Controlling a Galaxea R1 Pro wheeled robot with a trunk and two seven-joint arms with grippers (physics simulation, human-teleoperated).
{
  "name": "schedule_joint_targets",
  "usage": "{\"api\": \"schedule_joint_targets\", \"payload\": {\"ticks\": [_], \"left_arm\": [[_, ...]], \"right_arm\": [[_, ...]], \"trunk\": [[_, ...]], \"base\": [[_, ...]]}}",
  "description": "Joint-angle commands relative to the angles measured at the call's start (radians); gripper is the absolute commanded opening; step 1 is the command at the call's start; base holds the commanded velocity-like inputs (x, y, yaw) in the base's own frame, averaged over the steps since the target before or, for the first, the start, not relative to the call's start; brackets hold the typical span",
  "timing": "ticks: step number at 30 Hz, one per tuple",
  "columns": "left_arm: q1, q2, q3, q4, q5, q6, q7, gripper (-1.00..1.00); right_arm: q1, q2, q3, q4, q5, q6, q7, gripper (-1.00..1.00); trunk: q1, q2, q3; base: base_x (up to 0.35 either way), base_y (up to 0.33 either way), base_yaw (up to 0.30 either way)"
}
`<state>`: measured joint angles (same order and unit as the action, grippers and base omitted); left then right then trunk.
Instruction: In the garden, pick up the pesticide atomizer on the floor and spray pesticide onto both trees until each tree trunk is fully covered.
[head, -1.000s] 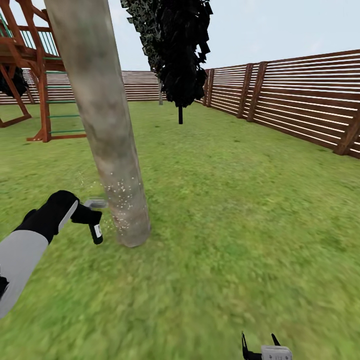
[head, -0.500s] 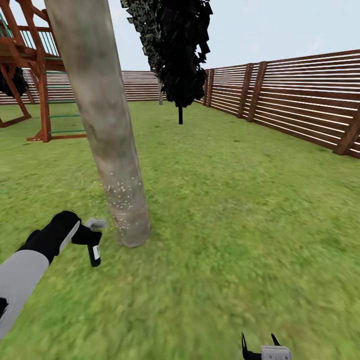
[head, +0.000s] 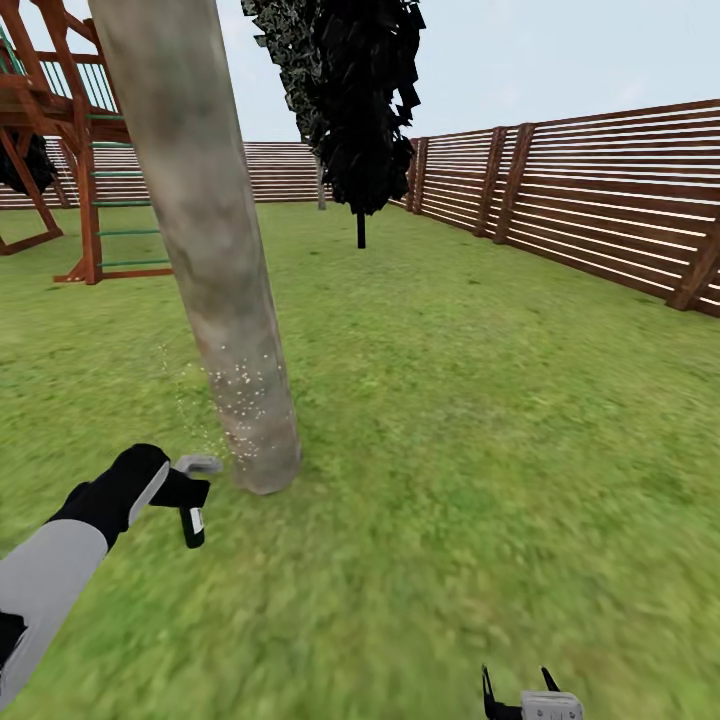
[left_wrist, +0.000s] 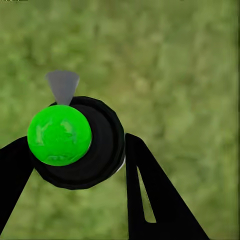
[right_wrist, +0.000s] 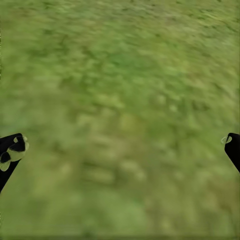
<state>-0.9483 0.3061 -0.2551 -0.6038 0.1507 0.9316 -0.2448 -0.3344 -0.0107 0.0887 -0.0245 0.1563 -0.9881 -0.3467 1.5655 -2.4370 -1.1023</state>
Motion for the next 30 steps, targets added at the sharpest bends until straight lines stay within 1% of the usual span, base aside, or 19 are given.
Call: {"api": "schedule_joint_targets", "payload": {"ticks": [1, 4, 6, 7, 8, 9, 10, 11, 12, 14, 17, 20, 21, 24, 30], "left_arm": [[0.0, -0.001, 0.003, 0.0, 0.001, 0.0, 0.004, -1.0], [0.001, -0.005, 0.003, 0.001, -0.001, -0.002, 0.012, -1.0], [0.006, -0.012, 0.004, 0.013, -0.001, -0.003, 0.047, -1.0], [0.015, -0.02, 0.003, 0.032, 0.0, -0.018, 0.057, -1.0], [0.022, -0.04, 0.003, 0.063, -0.003, -0.064, 0.067, -1.0], [0.025, -0.051, 0.003, 0.091, -0.003, -0.098, 0.088, -1.0], [0.026, -0.056, 0.003, 0.13, 0.001, -0.122, 0.119, -1.0], [0.029, -0.058, 0.003, 0.187, 0.021, -0.187, 0.133, -1.0], [0.03, -0.059, 0.004, 0.222, 0.045, -0.247, 0.137, -1.0], [0.031, -0.059, 0.004, 0.245, 0.061, -0.289, 0.139, -1.0], [0.037, -0.067, 0.003, 0.242, 0.073, -0.302, 0.139, -1.0], [0.038, -0.07, 0.004, 0.238, 0.073, -0.303, 0.139, -1.0], [0.039, -0.07, 0.004, 0.239, 0.074, -0.303, 0.139, -1.0], [0.039, -0.07, 0.004, 0.241, 0.075, -0.302, 0.136, -1.0], [0.039, -0.068, 0.017, 0.243, 0.073, -0.301, 0.131, -1.0]], "right_arm": [[0.0, 0.0, 0.0, 0.0, 0.0, 0.0, 0.0, 1.0], [0.0, 0.0, 0.0, 0.0, 0.0, 0.0, 0.0, 1.0], [0.0, 0.0, 0.0, 0.0, 0.0, 0.0, 0.0, 1.0], [0.0, 0.001, 0.0, 0.0, 0.0, 0.0, 0.0, 1.0], [0.0, 0.001, 0.0, 0.0, 0.0, 0.0, 0.0, 1.0], [0.0, 0.001, 0.0, 0.0, 0.0, 0.0, 0.0, 1.0], [0.0, 0.001, 0.0, 0.0, 0.0, 0.0, 0.0, 1.0], [0.0, 0.001, 0.0, 0.0, 0.0, 0.0, 0.0, 1.0], [0.0, 0.0, 0.0, 0.0, 0.0, 0.0, 0.0, 1.0], [0.0, 0.001, 0.0, 0.0, 0.0, 0.0, 0.0, 1.0], [0.0, 0.003, 0.001, 0.0, -0.001, 0.0, 0.0, 1.0], [0.0, 0.024, 0.0, 0.0, -0.001, 0.0, 0.0, 1.0], [0.0, 0.027, 0.0, 0.0, -0.001, 0.0, 0.0, 1.0], [0.0, 0.029, 0.0, 0.0, -0.001, 0.0, 0.0, 1.0], [0.0, 0.029, 0.0, 0.0, -0.001, 0.0, 0.0, 1.0]], "trunk": [[0.0, 0.0, 0.0], [0.0, 0.0, 0.0], [0.0, 0.0, 0.0], [0.0, 0.0, 0.0], [0.0, 0.0, 0.0], [0.0, 0.0, 0.0], [0.0, 0.0, 0.0], [0.0, 0.0, 0.0], [0.0, 0.0, 0.0], [0.0, 0.0, 0.0], [0.0, 0.0, 0.0], [0.0, 0.0, 0.0], [0.0, 0.0, 0.0], [0.0, 0.0, -0.001], [0.0, 0.0, -0.003]], "base": [[0.0, -0.078, 0.0], [0.0, -0.21, 0.0], [0.0, -0.261, 0.0], [0.0, -0.266, 0.0], [0.043, -0.268, 0.0], [0.074, -0.269, 0.0], [0.093, -0.269, 0.0], [0.1, -0.269, 0.0], [0.104, -0.269, 0.0], [0.105, -0.269, 0.0], [0.037, -0.27, 0.0], [0.004, -0.271, 0.0], [0.001, -0.271, 0.005], [0.0, -0.271, 0.102], [0.081, -0.271, 0.252]]}}
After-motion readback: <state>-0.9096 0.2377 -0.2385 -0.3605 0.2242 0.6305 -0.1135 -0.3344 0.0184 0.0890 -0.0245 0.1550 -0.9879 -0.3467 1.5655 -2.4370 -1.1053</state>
